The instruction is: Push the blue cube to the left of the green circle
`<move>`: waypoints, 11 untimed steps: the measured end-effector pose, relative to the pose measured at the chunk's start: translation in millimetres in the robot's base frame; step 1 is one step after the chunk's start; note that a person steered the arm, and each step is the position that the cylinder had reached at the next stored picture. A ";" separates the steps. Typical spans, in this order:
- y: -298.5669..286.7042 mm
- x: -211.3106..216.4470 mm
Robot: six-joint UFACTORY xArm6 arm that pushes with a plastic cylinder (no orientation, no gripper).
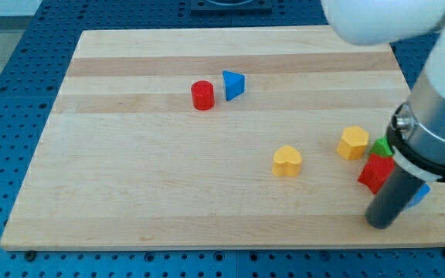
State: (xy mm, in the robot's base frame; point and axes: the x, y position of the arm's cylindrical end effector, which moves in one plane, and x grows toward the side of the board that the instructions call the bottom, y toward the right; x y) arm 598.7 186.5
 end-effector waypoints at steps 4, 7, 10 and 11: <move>52.6 18.0; 56.5 7.4; 56.5 -17.7; 55.2 -20.2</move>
